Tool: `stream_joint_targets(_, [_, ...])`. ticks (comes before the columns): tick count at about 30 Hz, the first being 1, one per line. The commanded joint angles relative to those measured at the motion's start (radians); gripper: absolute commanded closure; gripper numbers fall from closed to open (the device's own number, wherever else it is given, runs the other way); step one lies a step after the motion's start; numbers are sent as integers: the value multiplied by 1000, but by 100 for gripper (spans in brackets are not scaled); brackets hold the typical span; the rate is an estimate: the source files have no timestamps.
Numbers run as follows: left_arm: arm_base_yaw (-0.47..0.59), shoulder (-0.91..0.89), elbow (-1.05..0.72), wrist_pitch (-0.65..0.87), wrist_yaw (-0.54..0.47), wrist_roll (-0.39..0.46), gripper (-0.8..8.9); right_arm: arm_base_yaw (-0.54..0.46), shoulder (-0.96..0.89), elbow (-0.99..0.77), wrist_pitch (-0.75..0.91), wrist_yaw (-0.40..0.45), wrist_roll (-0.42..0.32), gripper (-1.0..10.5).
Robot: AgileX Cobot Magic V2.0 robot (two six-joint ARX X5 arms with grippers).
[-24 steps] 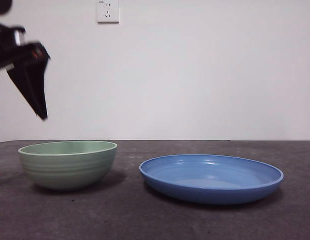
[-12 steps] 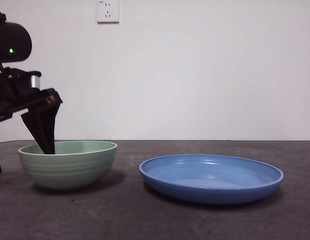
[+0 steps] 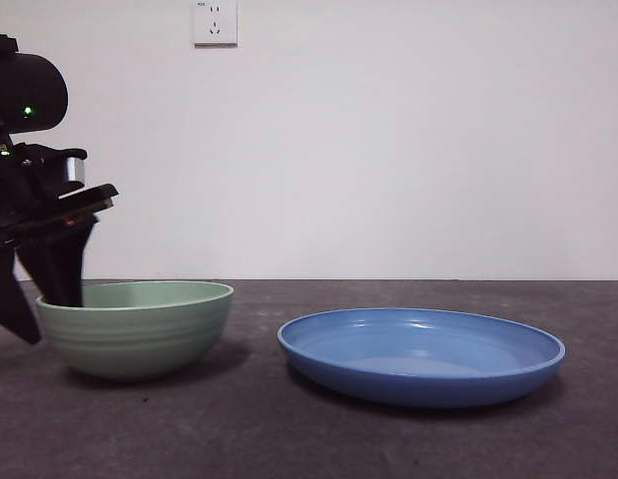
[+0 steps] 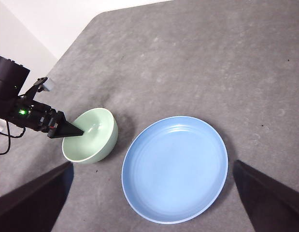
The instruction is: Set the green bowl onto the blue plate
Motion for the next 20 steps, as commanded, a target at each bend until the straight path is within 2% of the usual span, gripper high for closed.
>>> stream_joint_targets(1, [-3, 14, 23, 7, 0, 10, 767, 3, 3, 17, 6, -4, -4, 369])
stream_joint_targets(5, [-3, 14, 23, 17, 0, 10, 804, 3, 3, 17, 6, -3, -4, 369])
stream_joint_targets(10, [-3, 14, 32, 14, 0, 8, 804, 3, 3, 17, 6, -4, -4, 369])
stream_joint_targets(15, [-31, 14, 118, -82, -9, -32, 804, 3, 3, 17, 6, -4, -4, 369])
stream_joint_targets(20, [-103, 21, 261, -183, -51, -40, 804, 3, 3, 17, 6, -4, -4, 369])
